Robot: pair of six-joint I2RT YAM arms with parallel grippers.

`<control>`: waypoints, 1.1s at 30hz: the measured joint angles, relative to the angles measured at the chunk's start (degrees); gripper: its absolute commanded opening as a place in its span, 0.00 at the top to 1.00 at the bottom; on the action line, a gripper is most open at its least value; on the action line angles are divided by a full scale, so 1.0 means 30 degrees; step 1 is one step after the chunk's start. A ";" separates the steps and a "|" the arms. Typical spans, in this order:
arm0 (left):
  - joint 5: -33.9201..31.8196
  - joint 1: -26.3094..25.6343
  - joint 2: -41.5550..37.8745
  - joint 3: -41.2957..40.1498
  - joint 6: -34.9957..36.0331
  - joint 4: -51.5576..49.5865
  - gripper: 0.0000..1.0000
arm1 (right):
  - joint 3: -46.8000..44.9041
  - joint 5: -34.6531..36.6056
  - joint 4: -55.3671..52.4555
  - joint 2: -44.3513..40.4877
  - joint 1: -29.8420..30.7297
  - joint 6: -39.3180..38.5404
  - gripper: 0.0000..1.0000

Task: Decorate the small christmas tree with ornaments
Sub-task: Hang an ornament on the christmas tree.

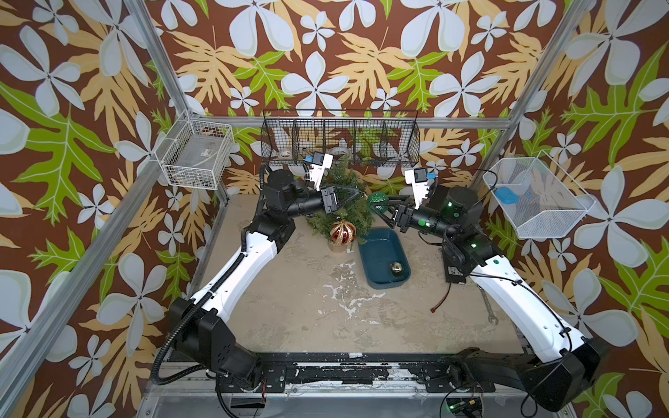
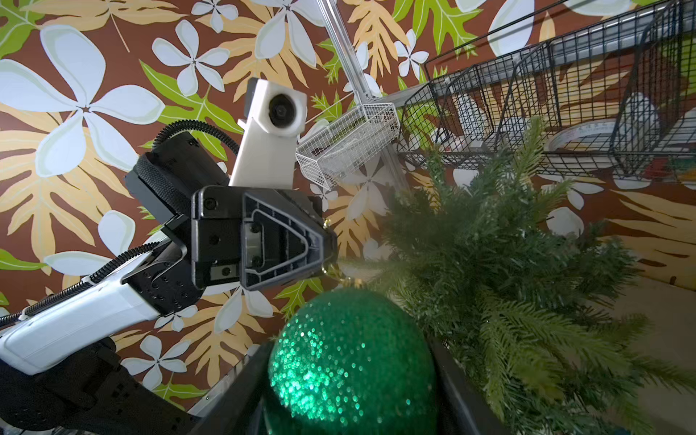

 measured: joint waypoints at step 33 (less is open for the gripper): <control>-0.3963 -0.0022 0.5340 0.8721 0.2484 -0.9165 1.00 | 0.2973 -0.0896 0.0962 0.5027 -0.1916 0.0641 0.45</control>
